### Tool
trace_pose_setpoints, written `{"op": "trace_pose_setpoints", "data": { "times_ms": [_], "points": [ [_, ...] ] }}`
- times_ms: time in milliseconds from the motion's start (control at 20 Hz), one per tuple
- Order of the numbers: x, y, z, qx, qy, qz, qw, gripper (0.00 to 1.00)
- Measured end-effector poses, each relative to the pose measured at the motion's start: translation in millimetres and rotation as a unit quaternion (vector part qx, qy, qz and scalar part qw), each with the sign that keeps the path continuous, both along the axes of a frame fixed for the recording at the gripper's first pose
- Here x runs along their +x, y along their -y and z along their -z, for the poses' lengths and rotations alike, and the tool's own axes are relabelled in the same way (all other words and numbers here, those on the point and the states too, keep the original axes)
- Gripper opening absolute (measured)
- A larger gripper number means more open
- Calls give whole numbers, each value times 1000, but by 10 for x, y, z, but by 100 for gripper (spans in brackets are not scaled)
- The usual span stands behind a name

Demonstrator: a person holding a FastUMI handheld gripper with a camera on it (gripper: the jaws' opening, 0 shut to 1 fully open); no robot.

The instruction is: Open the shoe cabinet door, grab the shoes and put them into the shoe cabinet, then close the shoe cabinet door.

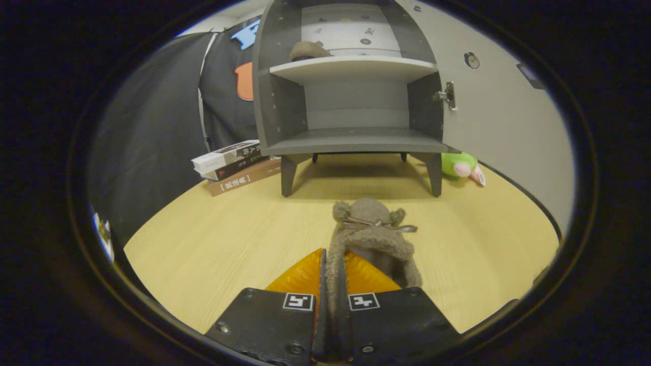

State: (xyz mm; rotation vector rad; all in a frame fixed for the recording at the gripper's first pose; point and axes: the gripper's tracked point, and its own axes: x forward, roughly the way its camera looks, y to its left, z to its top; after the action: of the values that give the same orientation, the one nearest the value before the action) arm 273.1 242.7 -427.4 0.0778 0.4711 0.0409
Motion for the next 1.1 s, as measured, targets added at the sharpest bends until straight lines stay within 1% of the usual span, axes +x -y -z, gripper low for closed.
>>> {"op": "trace_pose_setpoints", "data": {
  "times_ms": [100,150,300,450,700,850,1100],
  "points": [
    [-115,-18,-144,37,-2,-6,999,12],
    [-172,4,-231,42,1,-5,999,12],
    [-333,88,-546,23,22,-6,999,12],
    [-554,79,-966,23,54,-24,998,12],
    [-912,95,-1802,-2,125,-51,991,12],
    [-1010,91,-2278,-14,167,-61,984,12],
    [-995,52,-3081,-38,214,-71,974,12]
  ]
}}
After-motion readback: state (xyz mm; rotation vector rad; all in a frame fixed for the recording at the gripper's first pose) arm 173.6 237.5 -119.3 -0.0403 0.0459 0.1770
